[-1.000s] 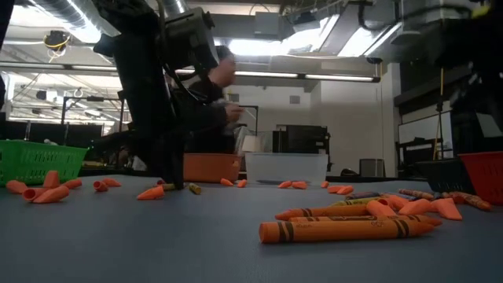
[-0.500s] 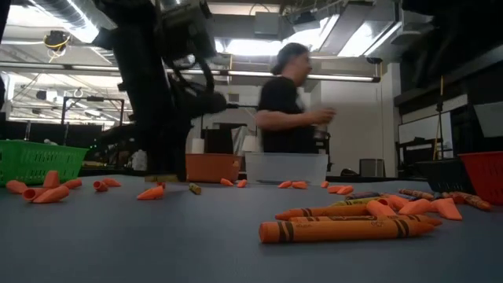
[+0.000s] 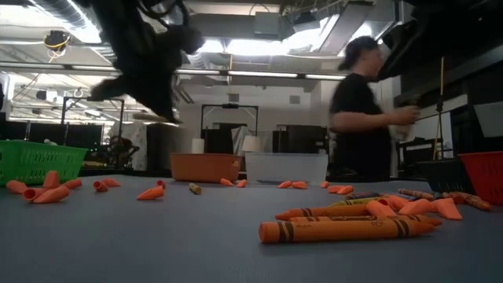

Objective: Sort crayons
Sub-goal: Put the yellow crayon into the green bin

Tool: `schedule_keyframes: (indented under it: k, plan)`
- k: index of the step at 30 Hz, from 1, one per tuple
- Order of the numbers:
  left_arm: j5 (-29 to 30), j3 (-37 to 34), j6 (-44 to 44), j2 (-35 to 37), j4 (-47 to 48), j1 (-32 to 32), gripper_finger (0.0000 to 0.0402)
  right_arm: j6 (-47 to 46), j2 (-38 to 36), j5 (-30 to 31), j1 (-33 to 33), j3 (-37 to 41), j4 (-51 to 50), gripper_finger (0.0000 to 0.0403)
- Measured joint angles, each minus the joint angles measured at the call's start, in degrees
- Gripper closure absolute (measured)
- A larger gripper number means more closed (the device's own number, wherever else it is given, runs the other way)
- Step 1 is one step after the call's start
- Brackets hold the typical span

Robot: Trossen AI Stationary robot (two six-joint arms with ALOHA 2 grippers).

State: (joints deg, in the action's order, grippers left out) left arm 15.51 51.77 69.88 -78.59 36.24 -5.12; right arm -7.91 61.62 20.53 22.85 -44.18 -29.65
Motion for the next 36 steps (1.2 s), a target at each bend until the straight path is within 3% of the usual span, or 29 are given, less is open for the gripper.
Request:
schedule_keyframes:
  k: [9, 18, 30, 36]
  plan:
    - [0.3, 0.0, 2.4, 8.7, 20.9, 0.0, 0.0396, 7.0, 5.7, 2.1, -0.4, 0.0, 4.7, 0.0285]
    - [0.1, 0.0, 8.7, 8.8, 39.8, 0.0, 0.0396, 8.4, 12.5, 1.9, -5.2, 0.0, 7.1, 0.0285]
    - [0.4, -0.1, 9.6, 8.8, 45.3, 0.0, 0.0396, 8.6, 21.5, -0.9, -10.5, 0.0, 10.9, 0.0285]
    - [0.5, -1.5, 11.9, 8.8, 45.8, 0.0, 0.0396, 14.5, 24.6, -1.3, -10.5, 0.0, 15.1, 0.0285]
